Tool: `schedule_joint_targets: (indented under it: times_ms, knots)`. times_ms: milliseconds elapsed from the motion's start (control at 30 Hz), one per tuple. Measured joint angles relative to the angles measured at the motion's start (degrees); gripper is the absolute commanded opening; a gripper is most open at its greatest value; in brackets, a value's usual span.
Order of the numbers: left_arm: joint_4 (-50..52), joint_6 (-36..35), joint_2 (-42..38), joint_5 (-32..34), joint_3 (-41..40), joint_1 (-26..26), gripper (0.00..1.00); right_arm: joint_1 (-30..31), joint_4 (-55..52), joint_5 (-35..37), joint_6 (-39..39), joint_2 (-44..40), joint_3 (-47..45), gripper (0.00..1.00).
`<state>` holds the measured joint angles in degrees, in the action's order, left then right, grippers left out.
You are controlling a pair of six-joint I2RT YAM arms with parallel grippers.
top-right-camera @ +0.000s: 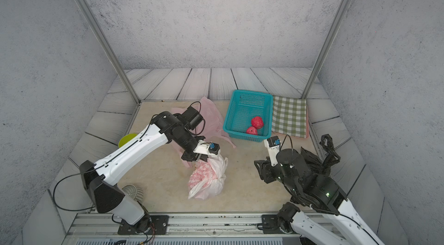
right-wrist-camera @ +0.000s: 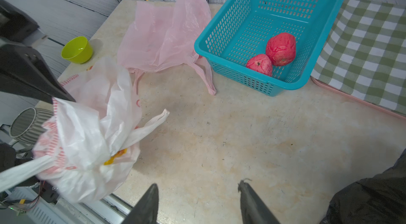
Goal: Untie the knot of a plastic bag & take out the apple
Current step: Place the plastic bag at the center of the board.
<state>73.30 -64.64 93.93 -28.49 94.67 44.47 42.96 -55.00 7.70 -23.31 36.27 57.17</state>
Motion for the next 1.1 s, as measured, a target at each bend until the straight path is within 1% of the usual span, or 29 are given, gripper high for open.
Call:
schedule_joint_targets:
  times_ms: [167,333,367,400,433,467,500,533,567,633,700,733,800,900,967,1033,1100]
  knots:
    - [0.83,-4.22,7.08,8.57,0.48,3.48,0.00,0.00,0.85,-0.28,0.00,0.48,-0.76,0.61]
    - [-2.93,-4.57,12.87,16.83,0.66,6.88,0.00,0.00,0.83,-0.04,0.02,0.31,-0.79,0.61]
    - [-4.20,-4.55,13.79,18.62,0.66,7.54,0.06,0.00,0.83,0.07,0.02,0.13,-0.79,0.61]
    - [-5.51,-4.52,14.43,20.17,0.66,8.13,0.15,0.00,0.83,0.22,0.02,-0.07,-0.79,0.61]
    - [-7.21,-4.35,15.02,21.90,0.66,8.79,0.29,0.00,0.79,0.44,0.04,-0.28,-0.79,0.62]
    - [-9.35,-3.76,15.41,23.78,0.61,9.51,0.47,0.00,0.81,0.59,0.07,-0.48,-0.79,0.61]
    - [-11.47,-3.50,15.63,25.42,0.59,10.14,0.55,0.00,0.81,0.81,0.07,-0.59,-0.79,0.62]
    - [-14.03,-2.86,15.65,27.26,0.50,10.78,0.65,0.00,0.81,1.01,0.07,-0.63,-0.81,0.62]
    - [-16.57,-2.05,15.63,28.92,0.48,11.28,0.72,0.00,0.90,1.16,0.13,-0.63,-0.92,0.62]
    - [-21.77,-0.26,15.39,31.56,0.42,11.98,0.80,0.00,0.90,1.46,0.26,-0.61,-1.49,0.65]
    - [-26.75,2.05,14.67,33.66,0.15,12.28,0.95,0.00,0.98,1.53,0.39,-0.57,-2.29,0.68]
    - [-28.96,3.56,13.81,34.60,-0.15,12.26,0.99,0.00,1.14,1.57,0.50,-0.50,-2.78,0.70]
    - [-32.54,7.56,11.10,36.06,-0.79,12.13,0.99,0.00,1.92,1.55,0.48,-0.26,-4.00,0.71]
    - [-37.55,16.96,4.59,39.36,-2.08,11.58,0.99,0.00,3.72,1.36,0.46,1.27,-6.16,0.75]
    - [-40.41,23.96,-1.20,41.38,-3.91,11.08,0.99,0.00,5.31,0.96,0.50,3.61,-7.45,0.84]
    - [-42.03,30.03,-7.08,41.59,-6.78,10.54,0.99,0.00,7.13,0.44,0.55,6.99,-8.11,0.93]
    - [-43.69,36.33,-13.46,40.13,-11.21,9.77,0.99,0.00,9.46,0.04,0.70,11.28,-8.15,0.94]
